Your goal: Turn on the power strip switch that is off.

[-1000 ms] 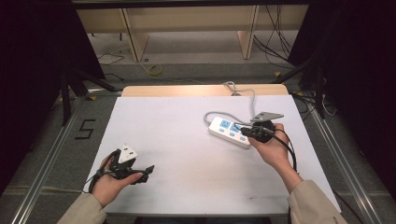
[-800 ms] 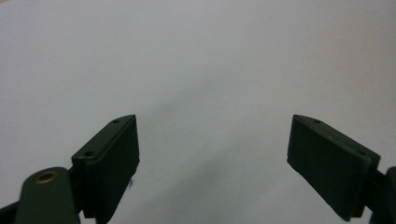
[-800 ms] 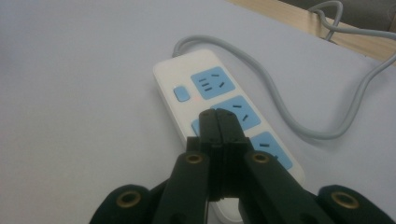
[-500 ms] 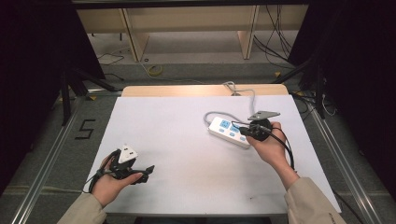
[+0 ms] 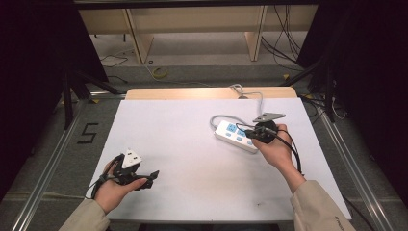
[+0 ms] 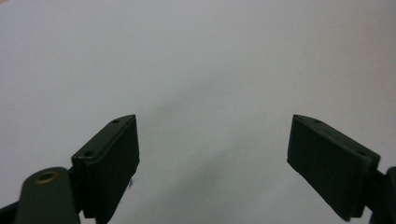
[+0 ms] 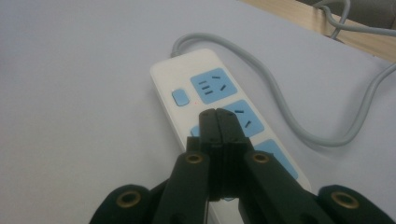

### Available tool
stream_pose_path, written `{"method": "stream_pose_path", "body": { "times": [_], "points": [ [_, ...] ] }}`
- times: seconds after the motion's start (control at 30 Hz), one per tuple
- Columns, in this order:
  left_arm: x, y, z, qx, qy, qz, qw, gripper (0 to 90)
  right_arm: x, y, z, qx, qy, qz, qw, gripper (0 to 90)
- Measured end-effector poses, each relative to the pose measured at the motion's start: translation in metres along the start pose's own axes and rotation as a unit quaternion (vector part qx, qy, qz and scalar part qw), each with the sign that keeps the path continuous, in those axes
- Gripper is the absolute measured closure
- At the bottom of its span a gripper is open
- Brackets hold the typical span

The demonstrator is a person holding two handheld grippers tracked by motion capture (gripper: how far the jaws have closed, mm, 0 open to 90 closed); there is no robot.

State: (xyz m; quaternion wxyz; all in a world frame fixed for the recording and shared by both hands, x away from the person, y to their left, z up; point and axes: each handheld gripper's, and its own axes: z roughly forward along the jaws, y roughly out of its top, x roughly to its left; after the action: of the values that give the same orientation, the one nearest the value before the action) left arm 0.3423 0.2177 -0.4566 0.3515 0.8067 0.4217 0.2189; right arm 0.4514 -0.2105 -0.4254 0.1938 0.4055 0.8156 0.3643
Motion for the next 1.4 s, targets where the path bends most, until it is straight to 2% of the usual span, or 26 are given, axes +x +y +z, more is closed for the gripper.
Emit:
{"method": "stream_pose_path", "body": {
  "times": [1.4],
  "points": [
    [0.0,0.0,0.0,-0.001,-0.002,-0.001,1.0,16.5,0.0,0.007,0.022,0.032,0.003,-0.004,0.9995,90.0]
  ]
}}
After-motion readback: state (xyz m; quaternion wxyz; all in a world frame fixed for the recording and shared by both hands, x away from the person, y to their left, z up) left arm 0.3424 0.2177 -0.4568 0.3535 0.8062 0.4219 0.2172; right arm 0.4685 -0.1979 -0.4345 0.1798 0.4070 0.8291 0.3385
